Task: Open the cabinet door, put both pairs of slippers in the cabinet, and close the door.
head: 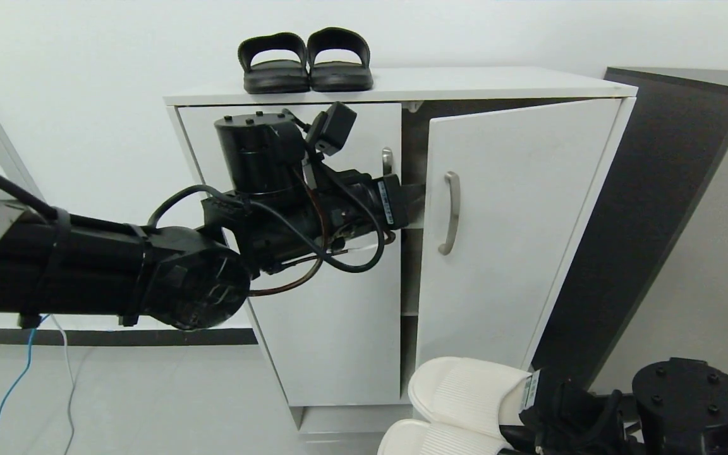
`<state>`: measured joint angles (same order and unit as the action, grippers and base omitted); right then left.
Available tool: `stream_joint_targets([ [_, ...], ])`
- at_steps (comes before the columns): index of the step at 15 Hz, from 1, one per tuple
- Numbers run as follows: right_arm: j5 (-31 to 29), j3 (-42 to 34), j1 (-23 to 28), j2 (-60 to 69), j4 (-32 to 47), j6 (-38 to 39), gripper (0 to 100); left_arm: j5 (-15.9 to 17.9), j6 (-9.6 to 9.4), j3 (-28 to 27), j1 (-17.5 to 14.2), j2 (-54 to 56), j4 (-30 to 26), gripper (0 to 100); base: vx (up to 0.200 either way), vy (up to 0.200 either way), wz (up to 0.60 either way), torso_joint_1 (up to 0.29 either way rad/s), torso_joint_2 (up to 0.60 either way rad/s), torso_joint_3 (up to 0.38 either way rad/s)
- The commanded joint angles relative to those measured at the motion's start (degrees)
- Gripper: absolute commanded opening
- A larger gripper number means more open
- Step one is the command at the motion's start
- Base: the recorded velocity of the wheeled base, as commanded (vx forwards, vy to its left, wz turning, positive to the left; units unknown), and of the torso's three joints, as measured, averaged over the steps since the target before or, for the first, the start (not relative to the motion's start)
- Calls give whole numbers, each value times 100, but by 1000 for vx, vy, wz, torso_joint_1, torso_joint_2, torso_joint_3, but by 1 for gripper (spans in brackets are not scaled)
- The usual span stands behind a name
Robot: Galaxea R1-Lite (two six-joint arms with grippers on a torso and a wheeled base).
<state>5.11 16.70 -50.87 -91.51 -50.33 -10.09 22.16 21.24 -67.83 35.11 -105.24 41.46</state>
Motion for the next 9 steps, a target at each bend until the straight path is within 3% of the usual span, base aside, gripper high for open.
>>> stream_joint_targets([
  [1,8,-9,-28,2,-3,-1,0,16,-41,270,224,276,108,0,-200,0,0,12,2,2],
  [4,8,-9,-28,2,-3,-1,0,16,-67,384,224,276,117,0,-200,0,0,-2,4,2],
  [6,8,0,-19,2,-3,-1,0,16,-234,622,216,390,169,0,0,0,0,0,0,0],
  [9,8,9,25,20,-11,7,0,7,-252,1386,31,1032,398,0,0,0,0,0,0,0],
])
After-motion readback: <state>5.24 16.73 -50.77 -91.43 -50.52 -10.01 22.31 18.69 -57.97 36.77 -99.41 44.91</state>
